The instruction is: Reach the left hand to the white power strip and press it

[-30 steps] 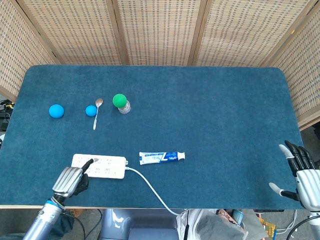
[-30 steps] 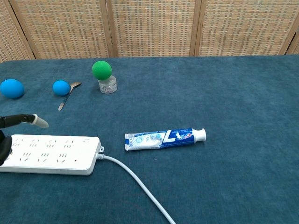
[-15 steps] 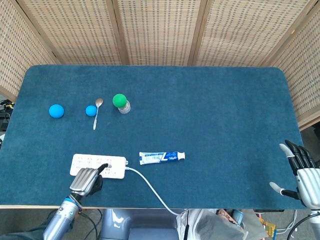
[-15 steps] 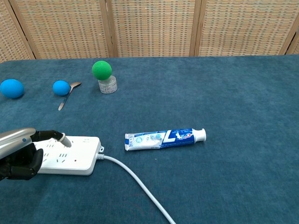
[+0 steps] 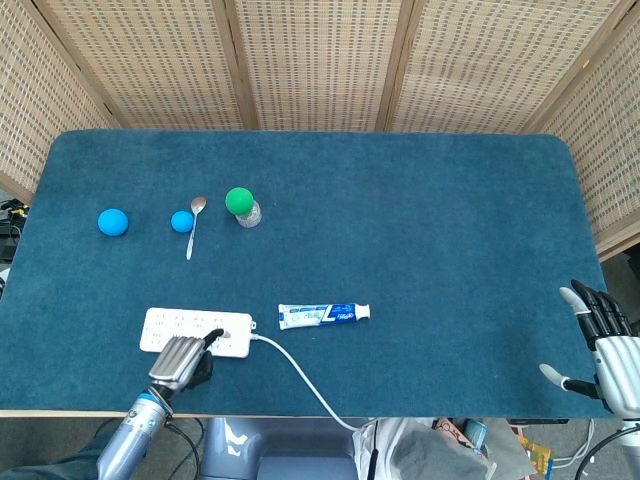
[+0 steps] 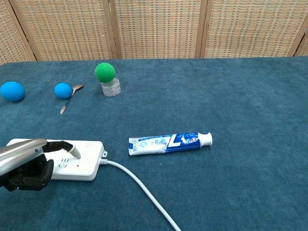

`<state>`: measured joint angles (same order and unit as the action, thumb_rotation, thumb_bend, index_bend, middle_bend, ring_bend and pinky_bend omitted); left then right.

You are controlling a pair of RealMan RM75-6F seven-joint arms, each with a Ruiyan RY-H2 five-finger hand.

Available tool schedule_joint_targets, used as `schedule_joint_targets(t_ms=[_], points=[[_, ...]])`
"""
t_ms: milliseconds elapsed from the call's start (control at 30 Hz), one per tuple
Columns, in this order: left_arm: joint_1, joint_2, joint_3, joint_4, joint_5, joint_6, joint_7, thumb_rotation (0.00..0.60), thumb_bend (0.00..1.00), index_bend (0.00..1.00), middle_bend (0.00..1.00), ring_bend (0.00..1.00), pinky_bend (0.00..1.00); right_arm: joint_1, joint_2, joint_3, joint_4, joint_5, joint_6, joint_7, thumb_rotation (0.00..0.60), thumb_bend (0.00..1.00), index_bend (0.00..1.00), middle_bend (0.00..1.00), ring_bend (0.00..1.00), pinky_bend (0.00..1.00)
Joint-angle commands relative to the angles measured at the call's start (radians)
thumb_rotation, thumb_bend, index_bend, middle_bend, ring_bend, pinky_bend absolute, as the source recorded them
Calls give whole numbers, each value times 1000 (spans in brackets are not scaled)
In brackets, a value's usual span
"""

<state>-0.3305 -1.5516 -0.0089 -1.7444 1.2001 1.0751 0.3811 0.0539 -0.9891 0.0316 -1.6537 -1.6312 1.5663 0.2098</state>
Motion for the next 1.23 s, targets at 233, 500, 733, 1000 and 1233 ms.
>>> schedule_joint_targets(t_ms=[233,500,733,1000,1233], points=[[-9,-9,8,9,-17,4,2,600,1000,254,1000,966,1000,0,1,0,2,-1,3,7,600,0,0,0,0,0],[34,40,-10,-16,167,171,-127,600,1000,254,1000,966,1000,1,-1,-1,4,-4,1,4,600,0,0,0,0,0],[99,192,-33,-43,313,378,-184,565,382,232,883,796,809,1,-3,-6,-2,-17,4,-9,600,0,0,0,0,0],[202,355,-12,14,258,467,-267,225,0,0,0,0,0,0,-11,-12,-8,-33,7,-41,600,0,0,0,0,0],[235,431,-16,-6,224,468,-335,226,0,0,0,0,0,-3,-21,-17,-19,-46,13,-82,600,0,0,0,0,0]])
